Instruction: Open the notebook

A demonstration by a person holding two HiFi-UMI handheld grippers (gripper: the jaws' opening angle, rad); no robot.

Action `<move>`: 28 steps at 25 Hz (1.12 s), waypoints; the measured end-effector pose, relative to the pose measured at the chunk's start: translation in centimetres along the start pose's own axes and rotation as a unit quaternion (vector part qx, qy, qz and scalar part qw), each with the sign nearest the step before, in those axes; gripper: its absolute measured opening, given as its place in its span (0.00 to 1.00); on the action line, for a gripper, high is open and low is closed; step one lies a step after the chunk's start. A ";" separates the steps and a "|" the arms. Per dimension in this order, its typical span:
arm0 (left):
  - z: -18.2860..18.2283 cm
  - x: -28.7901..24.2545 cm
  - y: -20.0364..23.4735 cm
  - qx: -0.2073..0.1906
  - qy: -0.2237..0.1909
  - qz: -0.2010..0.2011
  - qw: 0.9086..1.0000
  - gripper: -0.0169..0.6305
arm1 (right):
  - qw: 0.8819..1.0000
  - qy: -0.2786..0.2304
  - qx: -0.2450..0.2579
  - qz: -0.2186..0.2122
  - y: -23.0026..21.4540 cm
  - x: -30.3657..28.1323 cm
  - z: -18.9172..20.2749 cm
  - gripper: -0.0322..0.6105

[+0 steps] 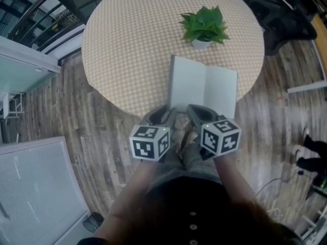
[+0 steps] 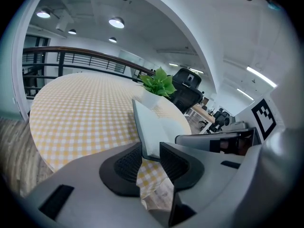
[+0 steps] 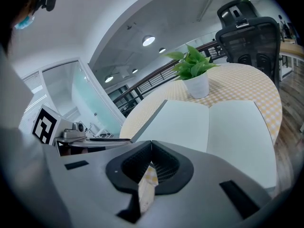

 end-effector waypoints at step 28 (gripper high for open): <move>-0.2 0.3 0.1 0.007 -0.011 -0.021 1.000 0.32 | 1.000 -0.007 -0.004 0.009 -0.8 1.1 0.2 0.07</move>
Point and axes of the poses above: the fingertips, and each gripper's own axes: x backward along the fingers, y to its left, z out of its underside, the point moved 6 cm from there along x, backward along the fingers, and after that the axes turned 2 degrees about x, right-handed, at the moved point
